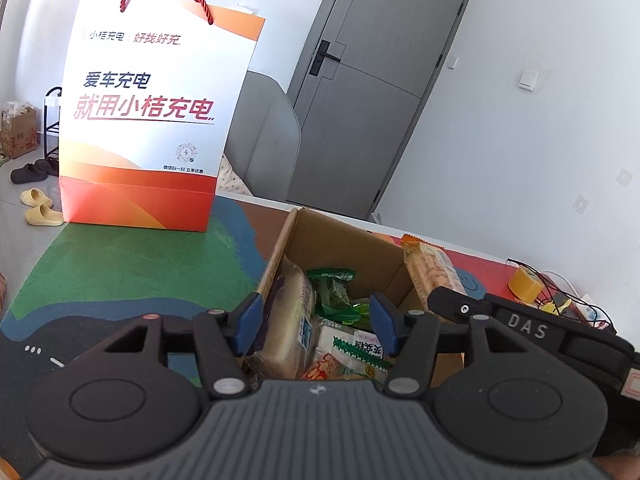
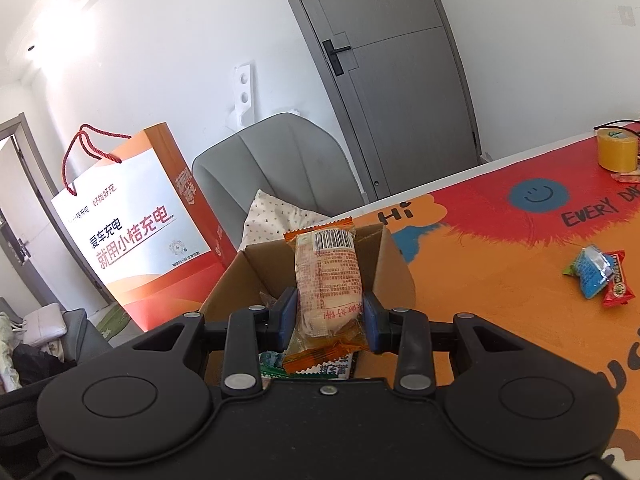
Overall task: Organize snacks
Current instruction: 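Carry both packs over the box and open both grippers to drop them inside, then move both grippers back to the remaining snacks on the mat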
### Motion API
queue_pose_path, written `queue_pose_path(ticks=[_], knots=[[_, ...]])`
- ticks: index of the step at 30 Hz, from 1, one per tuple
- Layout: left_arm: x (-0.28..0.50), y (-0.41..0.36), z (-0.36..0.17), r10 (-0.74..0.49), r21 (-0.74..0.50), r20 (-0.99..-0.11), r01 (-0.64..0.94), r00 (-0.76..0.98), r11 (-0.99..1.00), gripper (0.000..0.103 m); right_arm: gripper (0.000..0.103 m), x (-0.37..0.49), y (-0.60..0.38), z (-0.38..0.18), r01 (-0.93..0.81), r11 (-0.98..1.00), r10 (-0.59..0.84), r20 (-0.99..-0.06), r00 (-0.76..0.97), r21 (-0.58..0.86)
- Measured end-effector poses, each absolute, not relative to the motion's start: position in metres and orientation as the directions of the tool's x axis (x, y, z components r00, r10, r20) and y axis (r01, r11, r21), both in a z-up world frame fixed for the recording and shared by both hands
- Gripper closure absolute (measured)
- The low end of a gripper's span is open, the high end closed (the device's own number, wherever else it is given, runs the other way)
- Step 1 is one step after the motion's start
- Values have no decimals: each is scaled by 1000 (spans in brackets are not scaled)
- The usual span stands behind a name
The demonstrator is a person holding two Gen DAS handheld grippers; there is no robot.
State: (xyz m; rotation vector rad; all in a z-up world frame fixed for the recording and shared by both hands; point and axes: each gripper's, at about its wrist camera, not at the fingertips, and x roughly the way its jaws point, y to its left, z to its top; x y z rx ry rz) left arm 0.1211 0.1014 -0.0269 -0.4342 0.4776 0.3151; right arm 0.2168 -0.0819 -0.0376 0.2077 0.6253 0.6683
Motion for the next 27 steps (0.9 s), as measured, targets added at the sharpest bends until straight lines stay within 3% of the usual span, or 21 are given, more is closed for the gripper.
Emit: queue_pose_path(ticks=[3,5,9,19,27], knots=[[118,103,-24,215,-318,-499,-408,839,856,44,63,216,-78,-37,-514,780,625,-482,614,356],[117,104,-24,222,-318,-498,-414,839,853,43,51,214,-81,-36,-511,781,624,-484,613,359],[118,103,-24,228,-311,-505,-422,832,851,41,51,211,-92,-33,-495,787,616,-476,627,367],[124,75,-17,225,-283,-495,-400,839,872,21,46,211,-148,-28,-428,818,571,-460,679,384],[134,42,-14,211,-261,-500,-378,840,888,13,32,213,-196,-33,-364,842,526,-458,717,398]])
